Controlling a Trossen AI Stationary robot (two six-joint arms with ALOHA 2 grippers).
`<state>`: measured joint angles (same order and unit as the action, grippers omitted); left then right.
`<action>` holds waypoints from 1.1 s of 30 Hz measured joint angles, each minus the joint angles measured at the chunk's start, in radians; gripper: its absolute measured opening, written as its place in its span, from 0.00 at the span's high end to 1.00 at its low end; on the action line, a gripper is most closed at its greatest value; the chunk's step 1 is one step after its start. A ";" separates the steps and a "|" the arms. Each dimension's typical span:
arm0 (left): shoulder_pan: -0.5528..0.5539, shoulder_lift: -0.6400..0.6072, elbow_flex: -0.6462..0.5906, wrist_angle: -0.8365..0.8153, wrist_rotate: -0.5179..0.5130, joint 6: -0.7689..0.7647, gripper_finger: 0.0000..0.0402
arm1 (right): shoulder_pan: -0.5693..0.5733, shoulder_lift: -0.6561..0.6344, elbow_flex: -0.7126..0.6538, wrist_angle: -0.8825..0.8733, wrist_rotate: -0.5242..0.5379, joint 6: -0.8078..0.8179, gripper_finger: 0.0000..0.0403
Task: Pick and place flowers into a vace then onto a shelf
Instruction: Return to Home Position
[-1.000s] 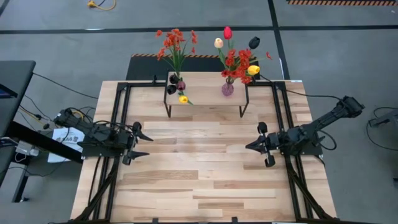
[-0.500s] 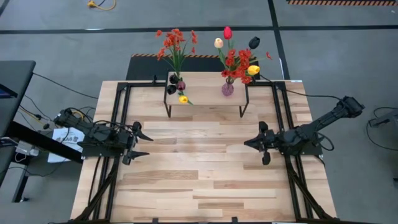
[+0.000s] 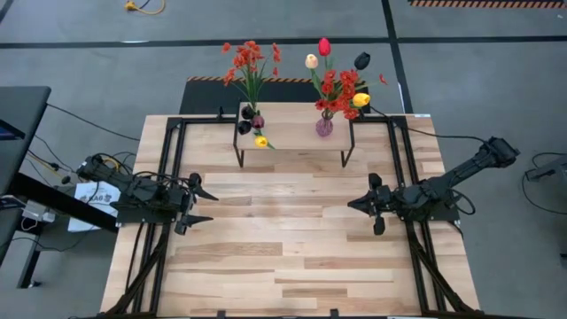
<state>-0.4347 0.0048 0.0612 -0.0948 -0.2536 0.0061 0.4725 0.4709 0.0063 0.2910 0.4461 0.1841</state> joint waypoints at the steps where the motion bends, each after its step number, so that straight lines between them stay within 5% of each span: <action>1: 0.000 0.000 0.000 0.000 0.000 0.000 0.32 | 0.000 0.000 0.000 0.000 0.000 0.000 1.00; 33: 0.000 0.000 0.000 -0.007 0.000 -0.014 0.32 | 0.000 0.000 -0.001 0.000 -0.001 0.000 1.00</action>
<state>-0.4347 0.0048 0.0612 -0.1017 -0.2532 -0.0082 0.4725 0.4709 0.0052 0.2909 0.4450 0.1843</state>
